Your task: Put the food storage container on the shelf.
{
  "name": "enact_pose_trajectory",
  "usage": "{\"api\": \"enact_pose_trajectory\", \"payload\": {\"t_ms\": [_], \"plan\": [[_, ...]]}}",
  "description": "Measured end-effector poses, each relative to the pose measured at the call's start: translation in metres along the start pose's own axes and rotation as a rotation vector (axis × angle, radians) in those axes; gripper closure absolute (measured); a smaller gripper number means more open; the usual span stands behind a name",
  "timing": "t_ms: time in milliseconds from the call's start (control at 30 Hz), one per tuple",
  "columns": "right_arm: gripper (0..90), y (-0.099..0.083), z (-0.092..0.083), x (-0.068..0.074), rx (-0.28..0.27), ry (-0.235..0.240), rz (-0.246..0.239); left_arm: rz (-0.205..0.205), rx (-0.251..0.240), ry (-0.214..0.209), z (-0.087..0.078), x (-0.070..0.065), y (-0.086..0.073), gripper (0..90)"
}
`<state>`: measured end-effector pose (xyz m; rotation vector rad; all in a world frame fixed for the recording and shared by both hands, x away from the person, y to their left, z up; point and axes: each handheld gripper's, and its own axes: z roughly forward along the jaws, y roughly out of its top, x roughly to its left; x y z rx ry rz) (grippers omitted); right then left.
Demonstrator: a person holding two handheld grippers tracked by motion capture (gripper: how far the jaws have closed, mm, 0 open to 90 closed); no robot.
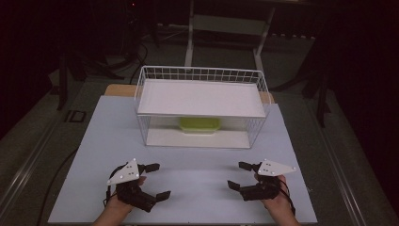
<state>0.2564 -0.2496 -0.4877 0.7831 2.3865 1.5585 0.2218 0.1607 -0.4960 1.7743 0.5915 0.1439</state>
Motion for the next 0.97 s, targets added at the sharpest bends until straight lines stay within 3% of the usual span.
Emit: {"api": "enact_pose_trajectory", "payload": {"t_ms": [133,400,433,467,700,967], "plan": [[16.5,-0.004,0.008,0.001,0.024,0.015,-0.033,0.012,0.025,-0.001,0.003,0.000,-0.003,0.0],[15.6,-0.007,0.017,0.001,0.038,0.033,-0.048,0.036,0.039,0.010,0.006,0.001,-0.005,0.0],[15.1,-0.008,0.017,0.001,0.041,0.036,-0.049,0.059,0.071,0.034,0.007,0.000,-0.005,0.0],[14.9,-0.008,0.018,0.000,0.046,0.038,-0.046,0.071,0.072,0.036,0.007,-0.001,-0.006,0.0],[14.8,-0.009,0.019,-0.002,0.046,0.026,-0.055,0.061,0.074,0.041,0.008,0.003,-0.008,0.0],[14.9,-0.010,0.021,-0.004,0.051,0.025,-0.048,0.032,0.044,0.048,0.006,0.008,-0.009,0.0]]}}
